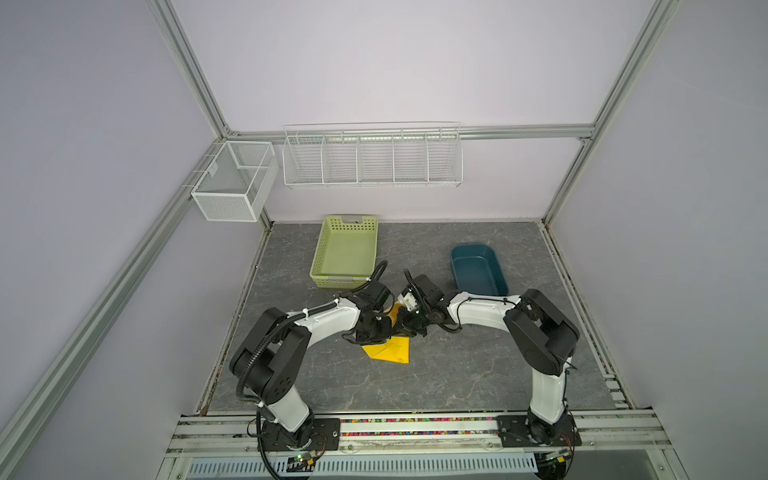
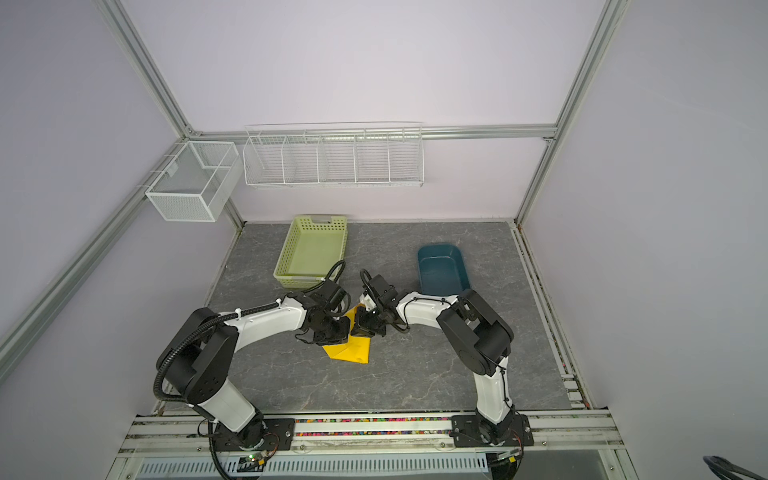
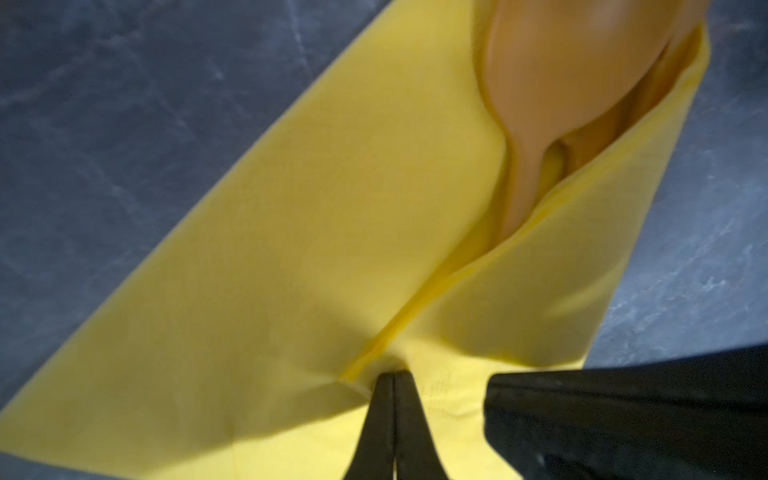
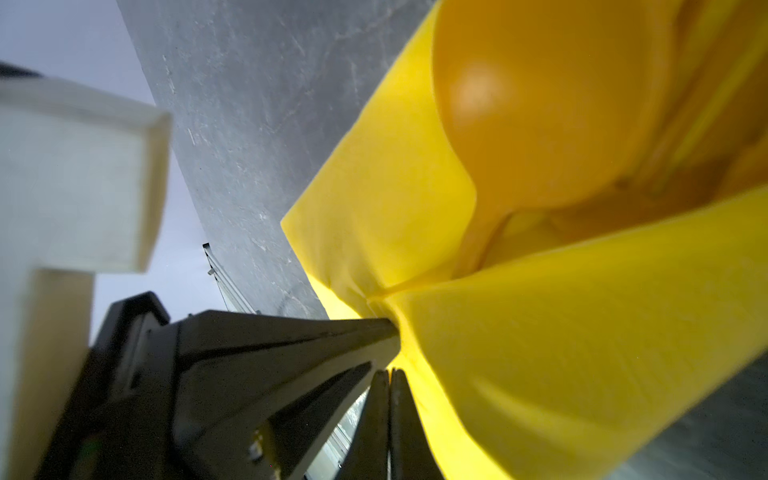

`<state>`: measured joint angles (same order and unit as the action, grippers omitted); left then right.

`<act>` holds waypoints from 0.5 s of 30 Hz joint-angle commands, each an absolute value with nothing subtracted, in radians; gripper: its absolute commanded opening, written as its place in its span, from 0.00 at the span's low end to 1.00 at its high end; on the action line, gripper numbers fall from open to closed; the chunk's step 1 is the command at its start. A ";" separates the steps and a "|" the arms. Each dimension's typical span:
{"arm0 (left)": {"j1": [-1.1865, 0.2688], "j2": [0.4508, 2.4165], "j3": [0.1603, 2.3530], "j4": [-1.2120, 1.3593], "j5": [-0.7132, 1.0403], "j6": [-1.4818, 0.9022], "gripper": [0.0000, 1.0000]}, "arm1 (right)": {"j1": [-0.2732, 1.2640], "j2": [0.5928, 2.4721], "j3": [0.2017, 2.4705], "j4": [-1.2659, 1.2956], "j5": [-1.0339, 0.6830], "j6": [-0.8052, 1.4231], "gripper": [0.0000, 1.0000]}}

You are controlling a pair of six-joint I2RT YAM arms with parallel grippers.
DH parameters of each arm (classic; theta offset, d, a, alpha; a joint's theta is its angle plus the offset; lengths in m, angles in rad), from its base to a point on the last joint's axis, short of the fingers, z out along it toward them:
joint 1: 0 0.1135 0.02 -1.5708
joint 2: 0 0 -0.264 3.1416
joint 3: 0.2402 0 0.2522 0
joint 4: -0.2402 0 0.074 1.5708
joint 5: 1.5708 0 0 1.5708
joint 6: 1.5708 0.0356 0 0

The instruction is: Place the utensils on the paper napkin and roll it up

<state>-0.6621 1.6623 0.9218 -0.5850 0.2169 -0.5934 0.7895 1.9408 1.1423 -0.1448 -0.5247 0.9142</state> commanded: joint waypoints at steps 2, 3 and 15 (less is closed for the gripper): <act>-0.660 1.686 0.907 -0.646 0.186 -0.595 0.00 | 0.796 1.974 1.120 -0.110 -0.559 0.936 0.07; -0.660 1.684 0.907 -0.647 0.183 -0.594 0.00 | 0.796 1.982 1.121 -0.109 -0.556 0.934 0.06; -0.660 1.670 0.922 -0.655 0.182 -0.595 0.00 | 0.795 2.023 1.147 -0.244 -0.482 0.871 0.07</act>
